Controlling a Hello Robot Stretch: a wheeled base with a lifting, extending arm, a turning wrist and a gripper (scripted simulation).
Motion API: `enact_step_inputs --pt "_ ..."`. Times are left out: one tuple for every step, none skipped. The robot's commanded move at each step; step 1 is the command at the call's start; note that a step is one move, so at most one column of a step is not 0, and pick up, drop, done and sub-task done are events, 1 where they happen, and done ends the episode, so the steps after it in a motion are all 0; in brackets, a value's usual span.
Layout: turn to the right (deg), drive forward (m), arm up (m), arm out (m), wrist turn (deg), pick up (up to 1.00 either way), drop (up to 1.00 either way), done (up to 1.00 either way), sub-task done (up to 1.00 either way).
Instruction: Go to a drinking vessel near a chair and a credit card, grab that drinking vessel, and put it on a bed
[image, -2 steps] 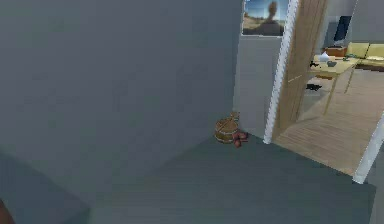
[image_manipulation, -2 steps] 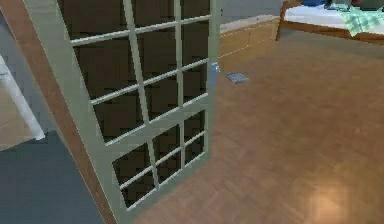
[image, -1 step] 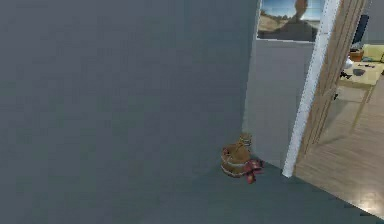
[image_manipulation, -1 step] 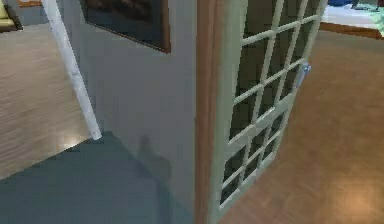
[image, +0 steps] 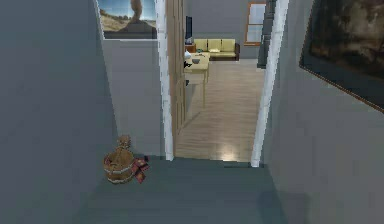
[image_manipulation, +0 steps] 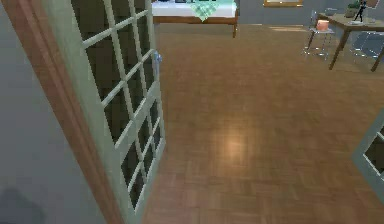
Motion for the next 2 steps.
enact_step_inputs --pt "0.0 0.30 0.00 0.00 0.0 0.00 0.00 0.00 0.00" --pt "9.0 0.00 0.00 0.00 0.0 0.00 0.00 0.00 0.00"
